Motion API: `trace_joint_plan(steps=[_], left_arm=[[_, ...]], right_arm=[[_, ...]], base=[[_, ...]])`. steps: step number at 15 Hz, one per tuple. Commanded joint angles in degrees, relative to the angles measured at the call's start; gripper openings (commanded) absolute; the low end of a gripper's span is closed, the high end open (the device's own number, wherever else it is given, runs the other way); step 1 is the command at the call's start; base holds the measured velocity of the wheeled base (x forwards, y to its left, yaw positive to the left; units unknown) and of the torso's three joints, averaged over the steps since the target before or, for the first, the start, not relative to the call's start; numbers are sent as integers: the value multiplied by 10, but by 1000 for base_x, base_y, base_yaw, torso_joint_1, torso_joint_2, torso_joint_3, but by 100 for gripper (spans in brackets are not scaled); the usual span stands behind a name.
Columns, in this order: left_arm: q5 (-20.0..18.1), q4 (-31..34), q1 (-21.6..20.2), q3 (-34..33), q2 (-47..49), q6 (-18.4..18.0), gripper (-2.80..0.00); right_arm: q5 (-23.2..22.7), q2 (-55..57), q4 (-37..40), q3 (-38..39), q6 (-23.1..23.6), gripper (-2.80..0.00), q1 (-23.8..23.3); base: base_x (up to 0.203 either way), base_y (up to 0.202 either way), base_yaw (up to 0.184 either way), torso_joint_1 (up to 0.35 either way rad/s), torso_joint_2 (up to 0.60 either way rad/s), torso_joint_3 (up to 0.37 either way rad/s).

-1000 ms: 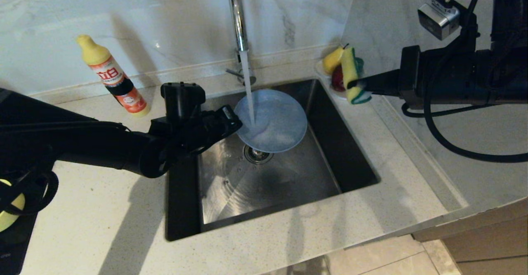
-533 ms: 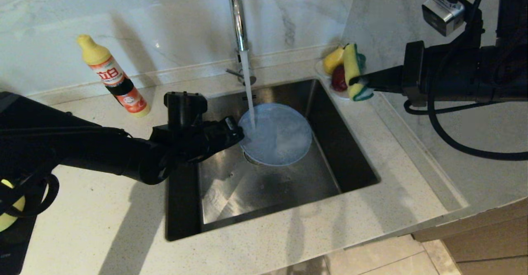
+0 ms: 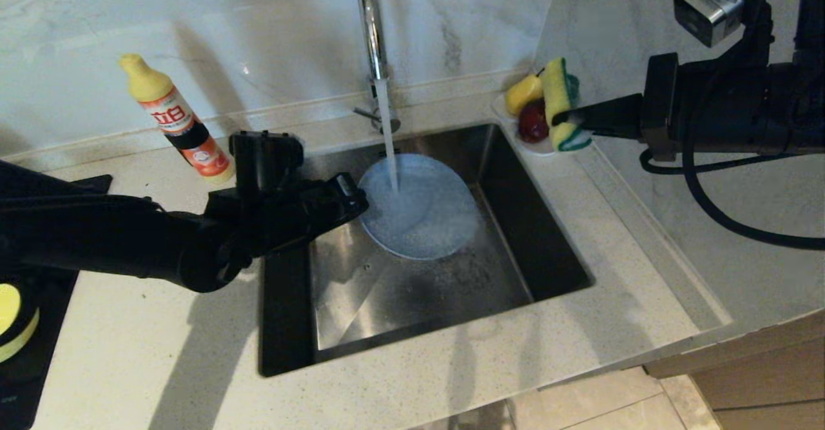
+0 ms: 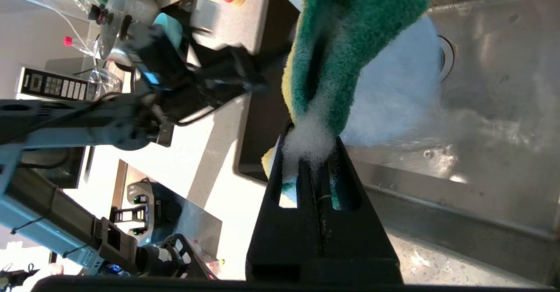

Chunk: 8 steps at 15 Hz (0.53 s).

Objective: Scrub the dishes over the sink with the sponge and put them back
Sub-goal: Rinse the plate

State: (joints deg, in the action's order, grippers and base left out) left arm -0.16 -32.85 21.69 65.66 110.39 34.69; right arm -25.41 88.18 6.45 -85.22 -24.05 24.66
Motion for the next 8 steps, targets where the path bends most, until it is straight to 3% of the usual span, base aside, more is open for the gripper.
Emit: trace_joint_plan(steps=[1, 3, 8], left_arm=[[71, -3, -2, -4, -40, -39, -280], [114, -3, -7, -5, -49, -70, -280], [153, 3, -23, -68, -119, -182, -280]], right_arm=[[-2, -10, 0, 0, -1, -280, 0], [-8, -18, 0, 0, -1, -280, 0], [-13, -33, 0, -1, -2, -280, 0]], base=[[0, 0, 0, 0, 0, 0], [0, 0, 0, 0, 0, 0], [0, 0, 0, 0, 0, 0]])
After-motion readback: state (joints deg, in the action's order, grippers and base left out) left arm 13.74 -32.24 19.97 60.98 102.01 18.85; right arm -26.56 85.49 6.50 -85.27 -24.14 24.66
